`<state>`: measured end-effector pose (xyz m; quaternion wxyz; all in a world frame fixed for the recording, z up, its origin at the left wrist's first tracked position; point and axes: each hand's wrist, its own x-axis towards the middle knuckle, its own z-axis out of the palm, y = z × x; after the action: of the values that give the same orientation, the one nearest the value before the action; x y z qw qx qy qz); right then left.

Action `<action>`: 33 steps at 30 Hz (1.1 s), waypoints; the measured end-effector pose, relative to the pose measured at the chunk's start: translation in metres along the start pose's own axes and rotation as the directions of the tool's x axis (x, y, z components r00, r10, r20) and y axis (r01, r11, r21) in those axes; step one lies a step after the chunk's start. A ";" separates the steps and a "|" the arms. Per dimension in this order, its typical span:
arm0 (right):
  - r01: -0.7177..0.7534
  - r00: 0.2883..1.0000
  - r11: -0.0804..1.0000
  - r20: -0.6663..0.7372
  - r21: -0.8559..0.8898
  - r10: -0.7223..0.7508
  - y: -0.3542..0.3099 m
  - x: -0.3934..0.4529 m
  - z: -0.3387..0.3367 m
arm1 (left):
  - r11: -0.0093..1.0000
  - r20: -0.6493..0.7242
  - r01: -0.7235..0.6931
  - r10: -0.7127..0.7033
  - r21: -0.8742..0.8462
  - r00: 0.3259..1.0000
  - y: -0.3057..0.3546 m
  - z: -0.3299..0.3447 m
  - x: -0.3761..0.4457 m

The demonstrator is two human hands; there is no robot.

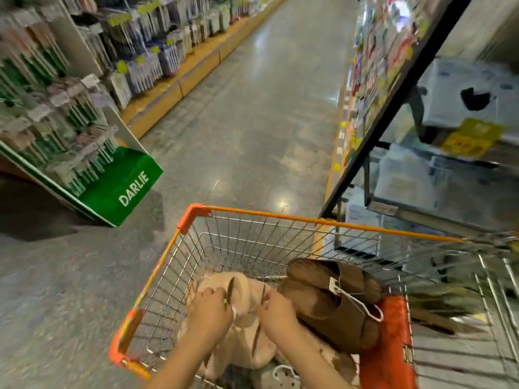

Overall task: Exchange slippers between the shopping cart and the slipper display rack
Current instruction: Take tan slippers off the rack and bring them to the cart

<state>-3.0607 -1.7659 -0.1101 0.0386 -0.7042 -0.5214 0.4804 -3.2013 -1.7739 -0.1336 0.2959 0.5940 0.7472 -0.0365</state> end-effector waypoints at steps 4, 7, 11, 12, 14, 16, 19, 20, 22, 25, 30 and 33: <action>-0.063 0.998 0.995 0.025 -0.076 0.065 -0.005 0.023 0.041 | 1.000 0.042 0.016 -0.016 0.007 0.999 -0.019 0.017 0.007; -0.077 0.996 0.980 0.029 -0.182 0.084 -0.006 0.039 0.073 | 0.998 0.080 0.055 -0.055 0.004 0.995 -0.034 0.025 0.010; -0.140 0.989 0.961 0.016 -0.237 0.148 -0.008 0.053 0.096 | 0.994 0.109 0.104 -0.098 -0.045 0.989 -0.048 0.029 0.013; -0.145 0.988 0.952 0.012 -0.270 0.154 -0.006 0.057 0.100 | 0.992 0.111 0.113 -0.106 -0.059 0.988 -0.051 0.029 0.014; -0.139 0.989 0.939 0.002 -0.314 0.147 0.000 0.062 0.104 | 0.991 0.116 0.118 -0.109 -0.070 0.987 -0.057 0.029 0.017; -0.135 0.989 0.937 0.008 -0.322 0.146 0.008 0.069 0.108 | 0.990 0.115 0.120 -0.111 -0.070 0.987 -0.059 0.028 0.019; -0.036 0.994 0.919 0.080 -0.392 0.073 0.016 0.073 0.111 | 0.990 0.122 0.128 -0.120 -0.058 0.985 -0.059 0.026 0.019; 0.017 0.994 0.884 0.106 -0.467 0.037 0.017 0.074 0.111 | 0.990 0.125 0.130 -0.123 -0.052 0.985 -0.058 0.025 0.019; 0.103 0.994 0.823 0.091 -0.559 -0.062 0.012 0.068 0.105 | 0.991 0.129 0.127 -0.120 -0.047 0.984 -0.057 0.022 0.018; 0.304 0.952 0.736 0.176 -0.604 -0.249 -0.014 0.054 0.081 | 0.996 0.106 0.065 -0.057 -0.067 0.993 -0.053 0.014 0.018; 0.338 0.933 0.706 0.120 -0.623 -0.340 -0.050 0.045 0.043 | 0.993 0.060 -0.100 0.104 -0.062 0.993 -0.036 -0.013 0.020; 0.404 0.911 0.576 0.258 -0.711 -0.321 -0.095 0.027 0.006 | 0.980 -0.018 -0.196 0.196 -0.044 0.981 -0.022 -0.040 0.019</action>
<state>-3.1312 -1.7049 -0.0774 -0.1842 -0.5093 -0.8062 0.2382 -3.2399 -1.7478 -0.1167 0.3064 0.6580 0.6877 0.0137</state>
